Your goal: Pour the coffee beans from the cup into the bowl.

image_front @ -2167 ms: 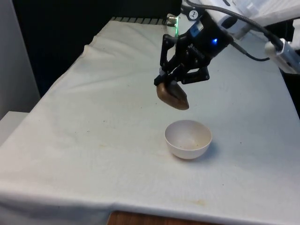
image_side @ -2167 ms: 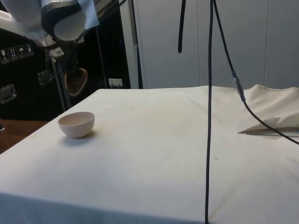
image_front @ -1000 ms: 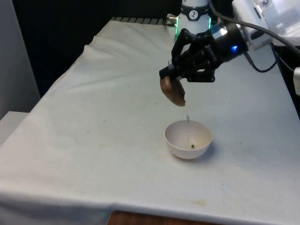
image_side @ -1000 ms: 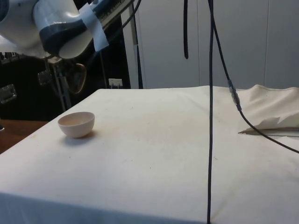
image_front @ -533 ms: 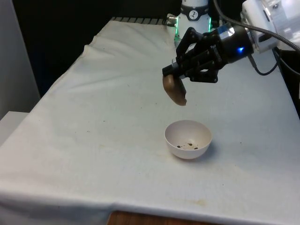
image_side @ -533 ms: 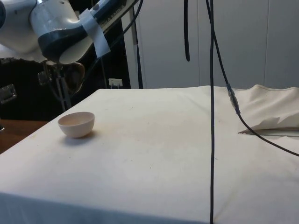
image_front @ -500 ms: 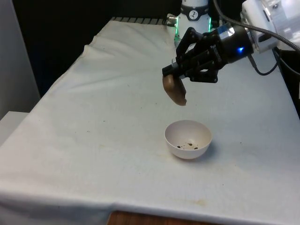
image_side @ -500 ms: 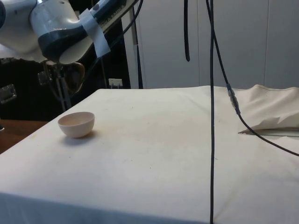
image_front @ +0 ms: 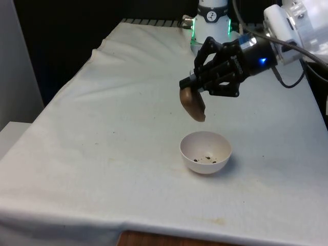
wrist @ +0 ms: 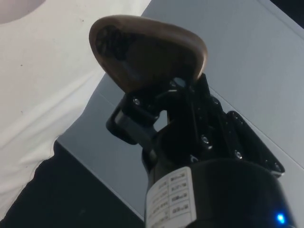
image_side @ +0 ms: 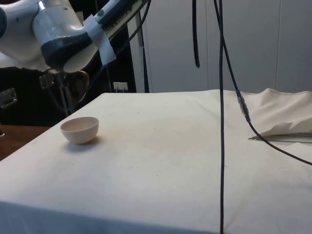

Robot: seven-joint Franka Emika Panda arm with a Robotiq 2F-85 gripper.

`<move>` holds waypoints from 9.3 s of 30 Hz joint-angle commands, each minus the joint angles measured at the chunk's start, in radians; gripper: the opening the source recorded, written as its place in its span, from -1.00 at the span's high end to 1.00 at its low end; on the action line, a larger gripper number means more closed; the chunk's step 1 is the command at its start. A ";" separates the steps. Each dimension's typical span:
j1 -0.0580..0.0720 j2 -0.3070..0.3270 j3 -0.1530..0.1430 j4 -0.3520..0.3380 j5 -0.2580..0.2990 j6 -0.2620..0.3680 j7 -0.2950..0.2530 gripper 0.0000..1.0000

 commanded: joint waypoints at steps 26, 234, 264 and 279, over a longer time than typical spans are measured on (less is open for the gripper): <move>0.022 0.037 0.070 0.010 -0.156 -0.122 0.070 1.00; -0.084 0.009 0.405 -0.002 -0.470 -0.435 0.320 1.00; -0.125 -0.024 0.405 -0.004 -0.292 -0.401 0.406 1.00; -0.138 -0.030 0.404 0.006 -0.209 -0.361 0.431 1.00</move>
